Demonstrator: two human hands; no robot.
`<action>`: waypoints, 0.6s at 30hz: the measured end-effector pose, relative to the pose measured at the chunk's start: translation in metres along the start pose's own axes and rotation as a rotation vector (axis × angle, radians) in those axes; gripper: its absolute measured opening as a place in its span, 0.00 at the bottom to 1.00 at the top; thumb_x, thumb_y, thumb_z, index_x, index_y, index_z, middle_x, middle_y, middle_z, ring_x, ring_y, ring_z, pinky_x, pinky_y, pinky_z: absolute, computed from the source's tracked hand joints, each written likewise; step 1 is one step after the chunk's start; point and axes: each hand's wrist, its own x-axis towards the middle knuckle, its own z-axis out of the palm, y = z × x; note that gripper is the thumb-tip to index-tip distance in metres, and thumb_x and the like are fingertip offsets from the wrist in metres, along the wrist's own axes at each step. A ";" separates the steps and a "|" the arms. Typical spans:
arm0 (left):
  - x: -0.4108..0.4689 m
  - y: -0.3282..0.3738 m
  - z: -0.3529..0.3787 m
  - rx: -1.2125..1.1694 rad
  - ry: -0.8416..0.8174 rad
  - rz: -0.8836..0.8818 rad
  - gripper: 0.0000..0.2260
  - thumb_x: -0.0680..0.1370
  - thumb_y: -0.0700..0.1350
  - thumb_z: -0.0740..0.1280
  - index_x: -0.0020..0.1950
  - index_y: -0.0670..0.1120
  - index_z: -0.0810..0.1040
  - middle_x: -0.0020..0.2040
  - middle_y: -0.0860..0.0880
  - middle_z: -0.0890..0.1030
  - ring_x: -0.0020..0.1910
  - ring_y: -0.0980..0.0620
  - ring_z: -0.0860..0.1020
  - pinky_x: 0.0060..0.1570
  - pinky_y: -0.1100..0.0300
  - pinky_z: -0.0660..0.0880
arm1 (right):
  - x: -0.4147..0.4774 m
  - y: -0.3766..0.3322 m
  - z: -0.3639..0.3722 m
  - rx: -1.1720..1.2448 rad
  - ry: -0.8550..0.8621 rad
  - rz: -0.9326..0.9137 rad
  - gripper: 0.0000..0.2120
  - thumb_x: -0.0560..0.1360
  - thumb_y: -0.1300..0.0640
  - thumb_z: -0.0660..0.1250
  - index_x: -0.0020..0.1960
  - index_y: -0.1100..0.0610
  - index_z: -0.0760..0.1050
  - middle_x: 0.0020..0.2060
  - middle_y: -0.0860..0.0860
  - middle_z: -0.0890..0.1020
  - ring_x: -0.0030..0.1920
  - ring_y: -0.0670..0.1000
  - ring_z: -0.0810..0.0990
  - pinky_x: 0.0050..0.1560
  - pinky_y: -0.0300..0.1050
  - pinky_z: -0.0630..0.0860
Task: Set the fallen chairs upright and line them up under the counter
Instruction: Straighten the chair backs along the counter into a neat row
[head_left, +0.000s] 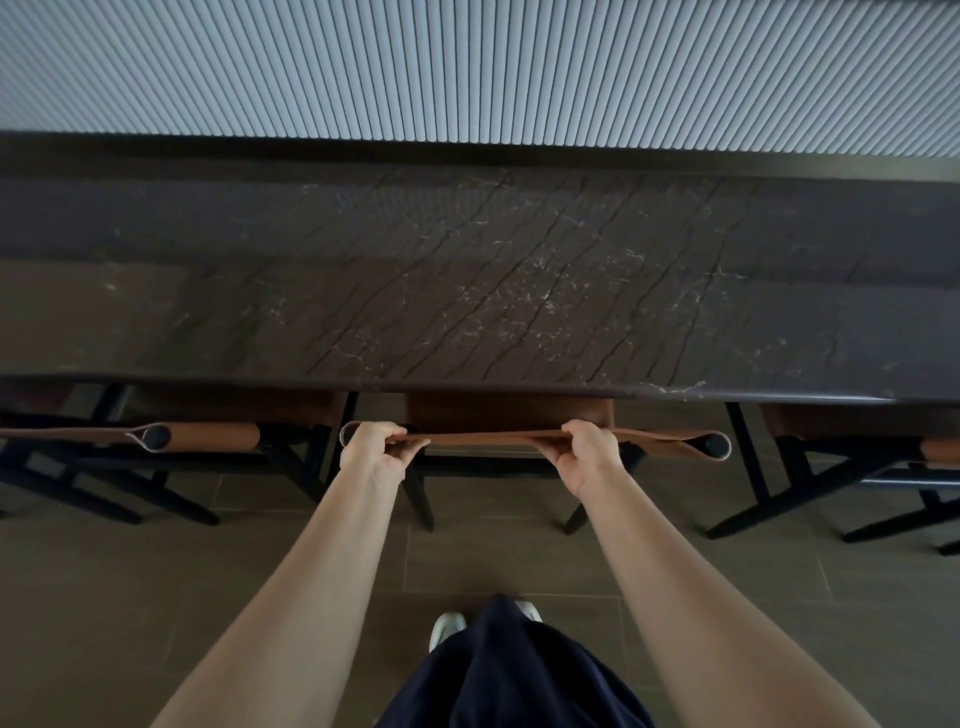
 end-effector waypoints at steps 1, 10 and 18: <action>0.000 0.000 -0.001 -0.004 -0.010 -0.008 0.18 0.77 0.27 0.61 0.65 0.39 0.72 0.63 0.36 0.73 0.61 0.36 0.75 0.54 0.41 0.77 | 0.000 0.000 0.000 -0.010 0.003 0.002 0.13 0.80 0.71 0.55 0.61 0.59 0.66 0.65 0.64 0.70 0.59 0.65 0.75 0.54 0.62 0.79; -0.015 0.000 -0.022 -0.006 -0.209 0.011 0.07 0.76 0.34 0.68 0.53 0.39 0.74 0.55 0.37 0.77 0.52 0.39 0.79 0.48 0.46 0.79 | -0.006 0.016 -0.005 -0.031 0.044 -0.018 0.17 0.81 0.62 0.62 0.69 0.61 0.67 0.56 0.62 0.77 0.50 0.58 0.81 0.52 0.56 0.81; -0.013 0.022 -0.070 -0.072 -0.244 0.004 0.27 0.77 0.44 0.70 0.71 0.36 0.65 0.64 0.33 0.74 0.61 0.38 0.77 0.63 0.46 0.74 | -0.042 0.069 0.020 -0.191 -0.055 0.053 0.15 0.79 0.54 0.67 0.62 0.58 0.70 0.55 0.62 0.78 0.52 0.58 0.81 0.54 0.53 0.80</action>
